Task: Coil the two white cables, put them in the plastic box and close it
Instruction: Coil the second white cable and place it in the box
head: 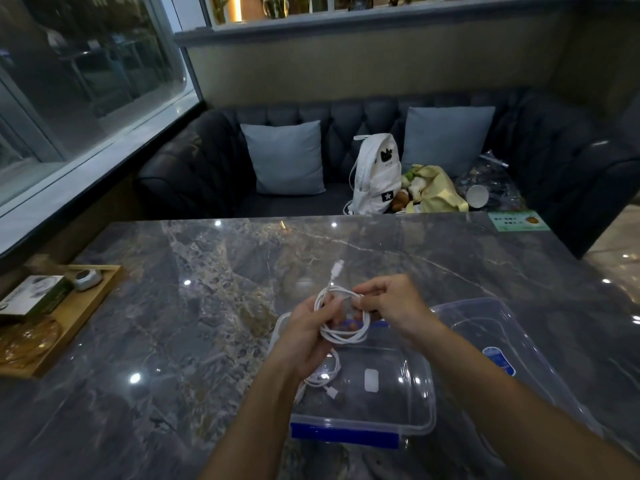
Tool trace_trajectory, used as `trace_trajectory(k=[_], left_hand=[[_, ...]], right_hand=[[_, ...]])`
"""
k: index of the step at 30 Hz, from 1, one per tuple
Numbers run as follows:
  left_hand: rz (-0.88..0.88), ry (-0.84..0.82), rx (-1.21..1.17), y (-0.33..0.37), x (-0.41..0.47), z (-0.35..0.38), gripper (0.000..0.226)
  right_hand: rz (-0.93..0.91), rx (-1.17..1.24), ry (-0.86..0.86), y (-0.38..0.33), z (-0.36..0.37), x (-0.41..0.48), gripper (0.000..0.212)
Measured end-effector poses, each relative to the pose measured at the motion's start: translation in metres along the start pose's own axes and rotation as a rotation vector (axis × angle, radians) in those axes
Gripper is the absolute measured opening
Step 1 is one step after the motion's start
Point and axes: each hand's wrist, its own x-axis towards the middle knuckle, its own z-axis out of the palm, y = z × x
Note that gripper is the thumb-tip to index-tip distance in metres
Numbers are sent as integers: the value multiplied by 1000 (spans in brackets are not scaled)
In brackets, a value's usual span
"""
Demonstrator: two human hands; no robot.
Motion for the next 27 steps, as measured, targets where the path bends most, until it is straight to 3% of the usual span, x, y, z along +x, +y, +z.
trace_trajectory(k=[4, 6, 10, 13, 18, 20, 24, 27], left_hand=[[201, 348, 493, -1, 2, 7, 28], [293, 352, 675, -1, -1, 12, 35], [369, 440, 911, -5, -5, 17, 19], [377, 485, 1162, -8, -1, 18, 23], [206, 428, 809, -5, -3, 24, 27], [150, 437, 698, -3, -1, 22, 24], [92, 369, 620, 0, 0, 24, 22], [100, 303, 580, 0, -1, 28, 22]], right_hand=[[-14, -31, -30, -2, 1, -2, 13], [-34, -65, -40, -5, -2, -3, 11], [-13, -190, -43, -1, -3, -2, 13], [14, -226, -83, 4, -2, -3, 14], [-72, -240, -96, 9, -7, -6, 16], [-232, -432, -40, 11, -7, -7, 17], [-599, -953, -99, 13, -6, -11, 29], [-781, -1053, -44, 12, -7, -12, 16]])
